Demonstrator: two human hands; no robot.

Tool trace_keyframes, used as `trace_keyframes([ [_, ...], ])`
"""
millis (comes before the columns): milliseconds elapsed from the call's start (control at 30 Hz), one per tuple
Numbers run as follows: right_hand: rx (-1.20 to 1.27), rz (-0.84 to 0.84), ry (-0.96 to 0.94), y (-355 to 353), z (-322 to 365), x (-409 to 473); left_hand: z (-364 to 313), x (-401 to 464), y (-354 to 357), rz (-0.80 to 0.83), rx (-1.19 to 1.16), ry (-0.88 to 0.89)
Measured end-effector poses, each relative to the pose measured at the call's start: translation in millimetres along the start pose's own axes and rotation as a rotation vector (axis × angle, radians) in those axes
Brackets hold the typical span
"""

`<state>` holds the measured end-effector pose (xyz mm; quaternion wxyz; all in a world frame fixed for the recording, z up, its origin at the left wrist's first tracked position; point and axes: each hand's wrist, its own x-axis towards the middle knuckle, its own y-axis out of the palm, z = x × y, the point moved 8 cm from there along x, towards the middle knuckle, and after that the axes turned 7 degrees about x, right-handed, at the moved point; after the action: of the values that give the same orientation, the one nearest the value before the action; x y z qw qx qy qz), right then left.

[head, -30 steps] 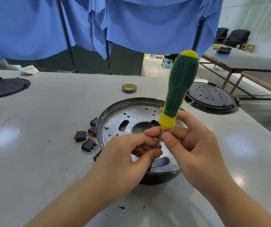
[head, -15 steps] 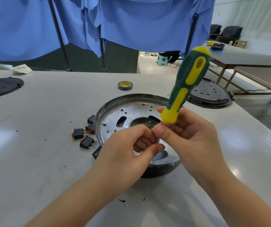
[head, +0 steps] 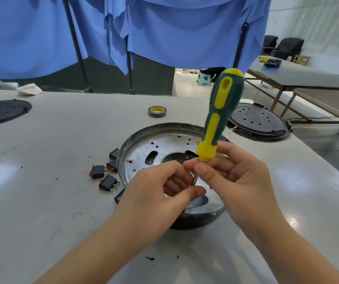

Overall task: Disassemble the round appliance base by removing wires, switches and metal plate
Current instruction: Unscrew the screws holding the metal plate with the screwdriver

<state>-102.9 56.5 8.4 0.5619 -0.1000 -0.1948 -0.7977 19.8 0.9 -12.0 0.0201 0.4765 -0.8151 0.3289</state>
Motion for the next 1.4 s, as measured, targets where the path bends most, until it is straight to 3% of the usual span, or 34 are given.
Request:
trace_keyframes([
  [267,-0.022,0.128,0.009,10.2,-0.3,-1.4,-7.4,-0.7,2.1,0.201,-0.123,0.009],
  [533,-0.057,0.162,0.009,14.6,-1.2,-3.8,-4.0,0.1,-1.3,0.107,-0.088,-0.011],
  [833,-0.087,0.080,-0.041,6.9,-0.4,-0.9,-5.0,0.4,-4.5,0.036,-0.085,0.003],
  [1200,-0.150,0.074,-0.102,8.8,6.2,-2.2,-1.4,-0.7,1.3,0.223,-0.139,-0.030],
  [1400,-0.163,0.119,-0.083,11.1,4.7,-2.8,2.3,0.6,-4.5,0.122,-0.137,-0.076],
])
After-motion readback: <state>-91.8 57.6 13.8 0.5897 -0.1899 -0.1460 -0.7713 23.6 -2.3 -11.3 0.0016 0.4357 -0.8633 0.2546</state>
